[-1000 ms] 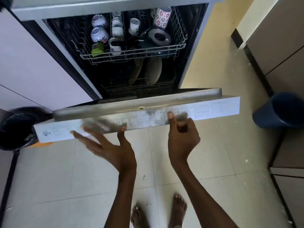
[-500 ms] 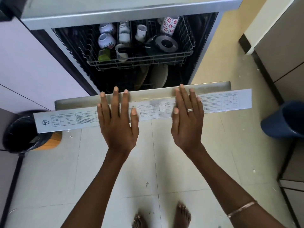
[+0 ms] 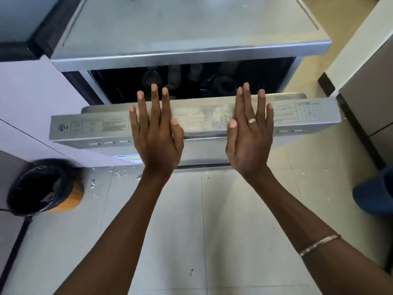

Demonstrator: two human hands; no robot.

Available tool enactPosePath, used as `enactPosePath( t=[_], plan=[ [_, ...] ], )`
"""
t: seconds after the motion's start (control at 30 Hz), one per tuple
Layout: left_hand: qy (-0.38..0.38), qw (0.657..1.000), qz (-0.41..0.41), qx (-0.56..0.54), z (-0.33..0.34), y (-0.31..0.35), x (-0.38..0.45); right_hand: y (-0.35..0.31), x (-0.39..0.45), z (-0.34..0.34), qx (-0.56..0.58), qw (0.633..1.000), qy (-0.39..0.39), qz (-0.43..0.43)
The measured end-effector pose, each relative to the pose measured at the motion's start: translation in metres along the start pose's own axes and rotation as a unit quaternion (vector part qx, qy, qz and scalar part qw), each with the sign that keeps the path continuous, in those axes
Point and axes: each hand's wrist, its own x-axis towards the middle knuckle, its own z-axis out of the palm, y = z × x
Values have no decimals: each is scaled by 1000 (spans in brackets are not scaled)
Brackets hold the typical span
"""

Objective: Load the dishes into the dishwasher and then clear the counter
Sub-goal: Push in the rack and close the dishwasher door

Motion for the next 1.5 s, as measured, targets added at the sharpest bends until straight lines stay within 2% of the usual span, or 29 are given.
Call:
enactPosePath(
  t=[0.13,0.37,0.5,0.77,1.0,1.17,1.33,1.5],
  plan=[
    [15,1000,3,1,20,-2,32,2,33,19,-2,999,32,5],
    [27,999,-44,-3,52,-1,80,6,85,49,-11,999,44,16],
    [45,998,-40,-28,69,-3,98,11,105,65,6,998,56,13],
    [148,987,-42,-37,114,-13,109,10,115,110,92,979,181,29],
    [205,976,-65,-23,135,-13,109,14,121,132,56,967,246,32],
    [168,983,-60,-35,128,-13,108,13,120,122,15,974,221,44],
    [100,992,-53,-48,115,-16,106,21,119,106,38,988,149,20],
    [16,999,-33,9,90,-17,101,14,110,83,41,992,111,38]
  ],
)
